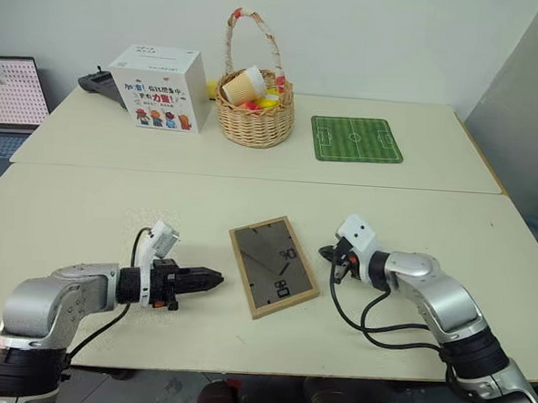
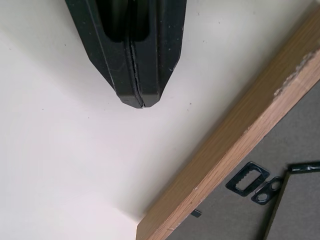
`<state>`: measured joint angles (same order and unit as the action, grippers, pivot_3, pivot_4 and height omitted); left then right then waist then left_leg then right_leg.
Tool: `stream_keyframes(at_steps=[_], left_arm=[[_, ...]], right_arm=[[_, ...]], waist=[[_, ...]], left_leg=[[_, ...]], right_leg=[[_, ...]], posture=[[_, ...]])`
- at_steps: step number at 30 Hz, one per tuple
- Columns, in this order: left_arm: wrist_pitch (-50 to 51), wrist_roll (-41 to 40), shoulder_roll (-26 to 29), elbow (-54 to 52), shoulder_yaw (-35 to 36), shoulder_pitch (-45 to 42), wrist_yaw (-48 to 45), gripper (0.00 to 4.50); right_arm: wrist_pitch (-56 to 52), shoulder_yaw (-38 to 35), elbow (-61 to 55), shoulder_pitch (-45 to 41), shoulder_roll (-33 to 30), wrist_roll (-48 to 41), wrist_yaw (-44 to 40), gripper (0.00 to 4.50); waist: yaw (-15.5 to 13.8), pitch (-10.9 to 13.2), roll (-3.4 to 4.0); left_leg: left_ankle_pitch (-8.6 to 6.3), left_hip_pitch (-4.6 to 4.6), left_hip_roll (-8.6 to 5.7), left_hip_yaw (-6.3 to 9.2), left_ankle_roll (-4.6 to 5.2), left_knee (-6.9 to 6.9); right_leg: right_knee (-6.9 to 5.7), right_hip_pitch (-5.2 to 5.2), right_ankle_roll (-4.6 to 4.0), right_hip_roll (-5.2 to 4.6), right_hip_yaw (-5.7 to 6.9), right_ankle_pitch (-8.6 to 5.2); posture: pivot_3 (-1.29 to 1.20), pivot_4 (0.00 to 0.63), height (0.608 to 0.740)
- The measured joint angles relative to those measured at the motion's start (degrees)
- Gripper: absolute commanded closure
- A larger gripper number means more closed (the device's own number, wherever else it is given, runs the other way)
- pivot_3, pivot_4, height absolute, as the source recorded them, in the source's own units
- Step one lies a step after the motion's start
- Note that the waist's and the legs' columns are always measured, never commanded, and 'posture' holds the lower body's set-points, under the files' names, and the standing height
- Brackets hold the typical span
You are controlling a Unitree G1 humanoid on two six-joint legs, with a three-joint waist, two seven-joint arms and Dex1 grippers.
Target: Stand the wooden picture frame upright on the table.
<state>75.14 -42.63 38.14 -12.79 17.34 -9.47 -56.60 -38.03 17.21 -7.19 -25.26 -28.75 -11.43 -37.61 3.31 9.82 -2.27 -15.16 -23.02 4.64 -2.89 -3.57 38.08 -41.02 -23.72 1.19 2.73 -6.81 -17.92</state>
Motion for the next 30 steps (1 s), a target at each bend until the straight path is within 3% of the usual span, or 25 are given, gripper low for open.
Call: stream_keyframes(at_steps=[5,14,25,30], left_arm=[[14.43,-5.77,-9.35,1.22,9.46,-1.77,9.2,1.65],[16.69,-14.73,-19.42,0.96,11.29,-0.32,23.31,0.04],[15.52,-16.51,-27.1,-2.7,10.75,0.96,31.06,0.01],[14.78,-16.43,-28.48,-3.41,9.07,1.2,32.54,0.01]], right_arm=[[1.21,-0.07,1.76,-0.03,2.08,1.13,0.04,4.5],[-0.28,-0.08,1.46,0.07,5.41,1.76,1.15,4.5],[-10.19,0.72,-6.02,2.48,12.79,1.04,6.07,4.5],[-12.38,-0.38,-6.49,2.62,13.15,0.92,7.26,4.5]], waist=[[-0.01,-0.04,0.0],[-0.05,-0.07,-0.01],[-0.81,-0.42,0.26],[-1.05,-0.58,0.35]], left_leg=[[0.0,0.12,-0.04,0.39,0.0,0.0],[0.01,0.14,-0.08,0.68,-0.03,0.01],[0.01,0.15,-0.24,0.79,-0.03,0.01],[0.01,0.15,-0.39,0.85,-0.03,0.01]], right_leg=[[0.04,0.18,-0.01,0.0,0.04,0.0],[0.09,0.35,-0.02,-0.05,0.05,0.01],[0.26,0.52,0.0,-0.19,0.15,0.0],[0.27,0.54,0.06,-0.29,0.18,-0.04]], posture=[[0.0,0.15,0.74],[0.0,0.15,0.74],[0.0,0.15,0.74],[0.0,0.15,0.74]])
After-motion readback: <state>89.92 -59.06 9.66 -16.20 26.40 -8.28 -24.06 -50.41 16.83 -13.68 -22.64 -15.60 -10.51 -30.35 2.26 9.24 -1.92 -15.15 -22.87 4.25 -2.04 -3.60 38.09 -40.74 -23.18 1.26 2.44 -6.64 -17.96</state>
